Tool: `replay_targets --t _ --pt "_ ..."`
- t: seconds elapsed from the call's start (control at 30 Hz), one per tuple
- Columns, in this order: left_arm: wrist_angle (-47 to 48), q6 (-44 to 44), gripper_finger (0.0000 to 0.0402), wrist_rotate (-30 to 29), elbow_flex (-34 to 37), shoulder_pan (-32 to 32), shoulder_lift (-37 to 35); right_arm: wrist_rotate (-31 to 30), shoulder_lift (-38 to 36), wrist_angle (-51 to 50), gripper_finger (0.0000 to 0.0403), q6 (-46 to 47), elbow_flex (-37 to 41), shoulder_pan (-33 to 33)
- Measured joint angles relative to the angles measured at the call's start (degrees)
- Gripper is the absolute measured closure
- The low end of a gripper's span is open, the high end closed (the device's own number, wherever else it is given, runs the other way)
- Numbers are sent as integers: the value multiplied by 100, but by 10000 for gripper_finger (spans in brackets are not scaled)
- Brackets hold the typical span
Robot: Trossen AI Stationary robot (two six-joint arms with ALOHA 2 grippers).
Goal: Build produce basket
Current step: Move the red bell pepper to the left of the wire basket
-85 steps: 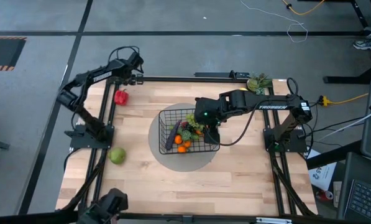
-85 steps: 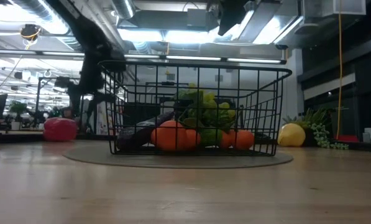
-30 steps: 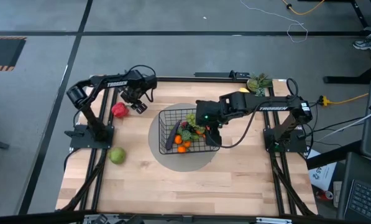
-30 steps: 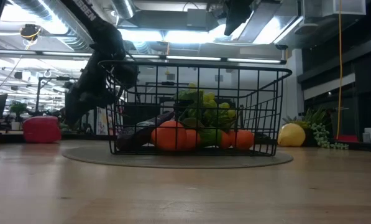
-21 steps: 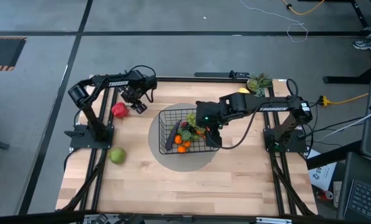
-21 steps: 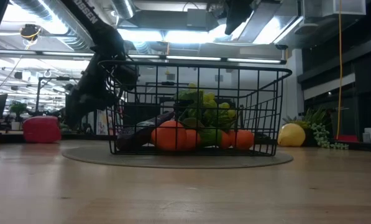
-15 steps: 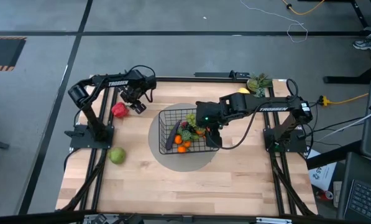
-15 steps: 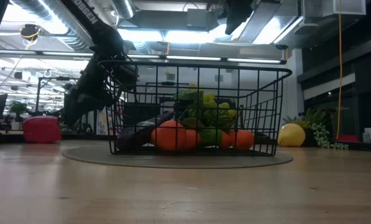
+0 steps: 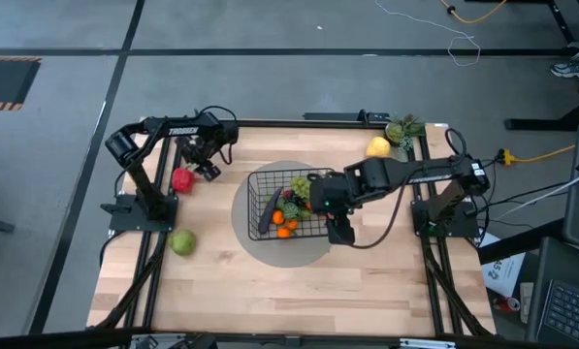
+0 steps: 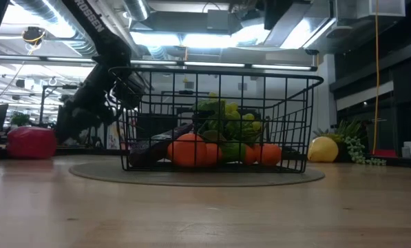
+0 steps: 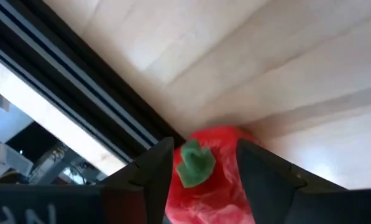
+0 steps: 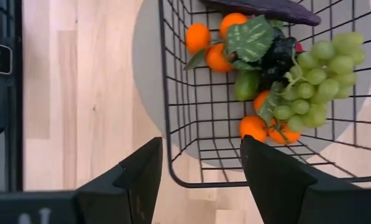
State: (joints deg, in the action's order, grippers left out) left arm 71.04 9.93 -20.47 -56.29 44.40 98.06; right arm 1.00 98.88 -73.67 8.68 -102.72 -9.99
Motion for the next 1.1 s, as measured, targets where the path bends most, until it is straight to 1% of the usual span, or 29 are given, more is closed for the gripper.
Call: replay_targets --t 0.2,0.37,0.47,0.67,0.83,1.1 --pt "-8 4 250 63 0 -1 0 -276 0 -55 187 36 0 -234" --pt "-11 134 281 63 0 0 0 -289 1 -103 187 178 0 -331" --pt "-11 195 292 49 0 0 0 -294 0 -107 187 180 0 -378" --pt "-15 468 293 -55 0 11 0 -304 -1 -107 187 179 0 -451" --pt "-15 746 292 -109 0 163 0 -304 -1 -107 187 178 0 -453" --pt "-16 805 291 130 0 346 0 -304 -1 -107 187 171 0 -451"
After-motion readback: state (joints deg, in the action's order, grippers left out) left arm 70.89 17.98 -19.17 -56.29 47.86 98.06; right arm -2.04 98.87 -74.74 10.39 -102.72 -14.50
